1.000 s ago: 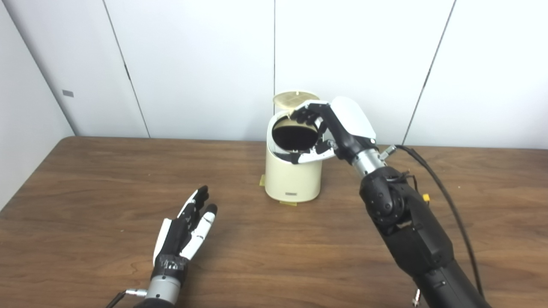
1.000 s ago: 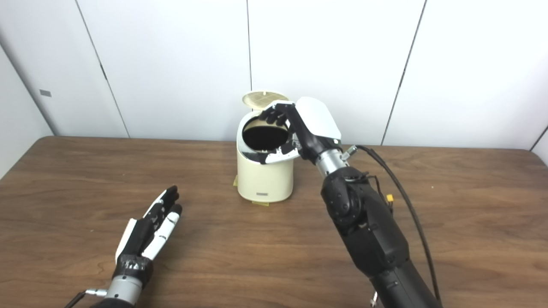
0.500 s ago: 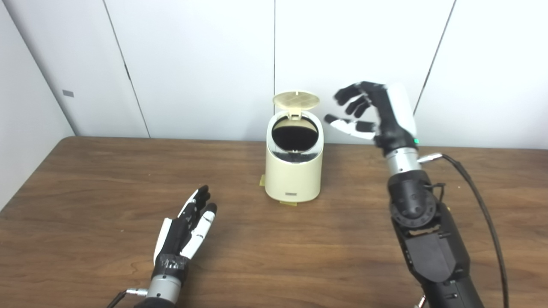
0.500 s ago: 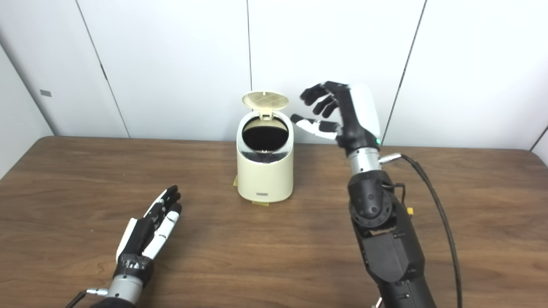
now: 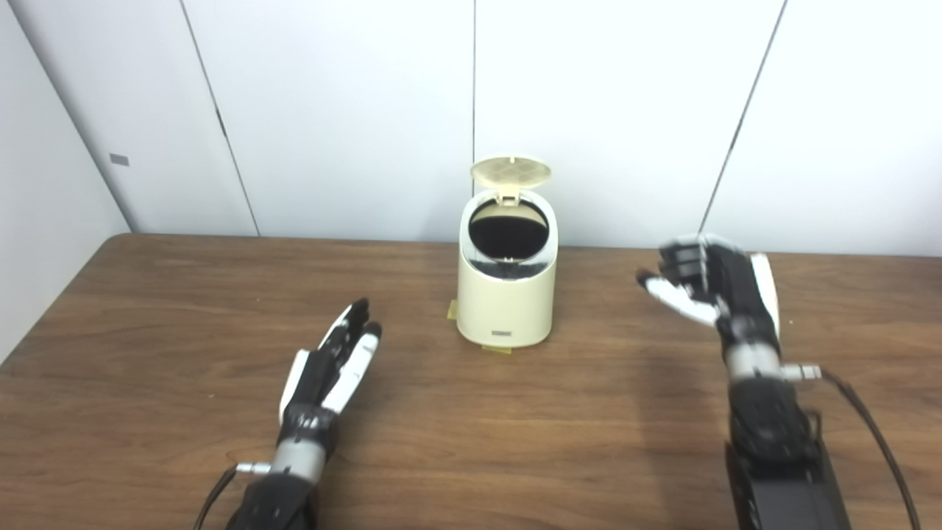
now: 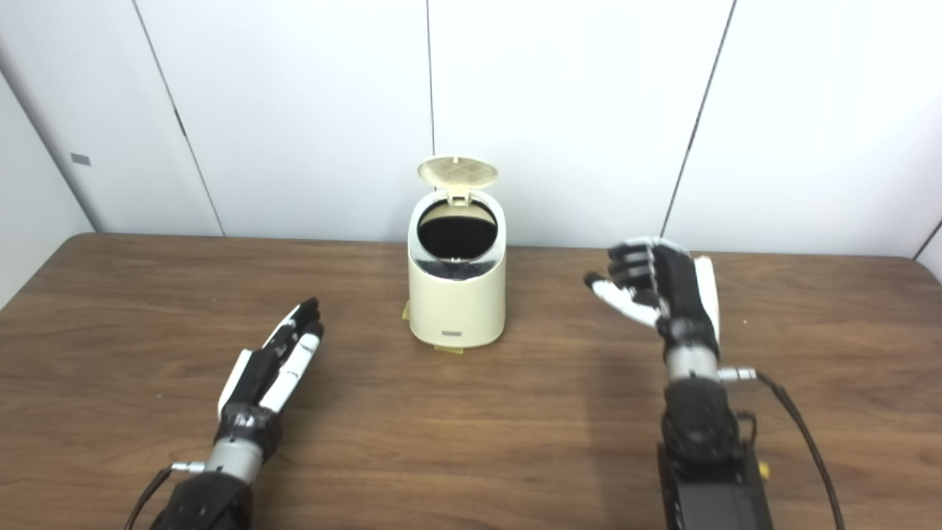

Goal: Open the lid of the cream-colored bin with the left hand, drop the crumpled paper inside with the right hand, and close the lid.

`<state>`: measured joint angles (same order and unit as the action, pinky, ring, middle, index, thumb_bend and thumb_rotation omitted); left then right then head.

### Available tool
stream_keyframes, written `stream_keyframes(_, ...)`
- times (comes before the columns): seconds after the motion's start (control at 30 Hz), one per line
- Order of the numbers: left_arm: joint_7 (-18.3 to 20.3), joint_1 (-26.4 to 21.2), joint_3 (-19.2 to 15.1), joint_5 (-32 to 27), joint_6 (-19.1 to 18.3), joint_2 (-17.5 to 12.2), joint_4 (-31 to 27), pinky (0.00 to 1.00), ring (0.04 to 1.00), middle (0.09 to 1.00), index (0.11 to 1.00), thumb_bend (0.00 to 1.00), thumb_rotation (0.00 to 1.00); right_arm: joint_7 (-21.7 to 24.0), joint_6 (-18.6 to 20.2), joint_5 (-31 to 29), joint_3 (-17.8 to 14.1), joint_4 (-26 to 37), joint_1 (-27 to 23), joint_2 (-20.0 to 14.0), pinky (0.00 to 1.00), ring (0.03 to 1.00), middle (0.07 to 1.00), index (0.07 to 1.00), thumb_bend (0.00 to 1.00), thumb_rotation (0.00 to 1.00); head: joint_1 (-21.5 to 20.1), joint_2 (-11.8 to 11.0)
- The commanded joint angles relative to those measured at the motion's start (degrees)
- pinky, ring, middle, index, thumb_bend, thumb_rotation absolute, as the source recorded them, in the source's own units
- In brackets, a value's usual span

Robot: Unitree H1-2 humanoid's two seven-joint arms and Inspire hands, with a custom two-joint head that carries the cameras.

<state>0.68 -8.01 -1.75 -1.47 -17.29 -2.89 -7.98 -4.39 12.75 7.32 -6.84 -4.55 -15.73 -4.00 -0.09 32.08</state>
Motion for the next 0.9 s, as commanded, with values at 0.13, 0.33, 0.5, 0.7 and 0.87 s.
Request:
stream_keyframes(0.13,0.8,-9.1,0.0,-1.7,0.0,0.5,3.6,1.0,0.992,0.995,1.0,0.48,0.69,6.6,-1.6,-12.5,-0.7,5.0,2.6,1.2,0.89,0.943,0.941,0.917,0.62,0.8,-0.7,0.3)
stream_keyframes(0.33,2.0,-15.0,0.9,-0.7,-0.7,-0.9,7.6,1.0,0.991,0.993,0.996,0.49,0.73,8.9,-0.4,-16.9,-0.2,6.6,5.2,0.5,1.0,1.0,1.0,0.996,0.65,0.91,-1.5,0.6)
stream_keyframes(0.5,4.3,-20.9,3.4,0.9,-1.2,-3.0,12.3,1.0,0.985,0.982,0.985,0.5,0.69,10.0,-2.2,-16.8,0.9,6.8,7.3,-0.1,1.0,1.0,1.0,1.0,0.65,0.93,-1.6,0.5)
stream_keyframes(0.7,5.0,-27.5,3.8,0.7,-1.9,-3.7,15.2,1.0,0.987,0.981,0.97,0.59,0.74,9.8,-2.7,-17.7,1.5,6.7,9.5,0.6,1.0,1.0,1.0,1.0,0.64,0.95,-1.0,0.6)
stream_keyframes(0.87,5.0,-30.0,2.9,-0.4,-3.3,-3.7,15.5,1.0,1.0,0.994,0.976,0.55,0.73,9.9,-4.7,-16.4,2.9,4.4,9.9,0.1,1.0,1.0,1.0,1.0,0.66,0.91,-0.9,0.5)
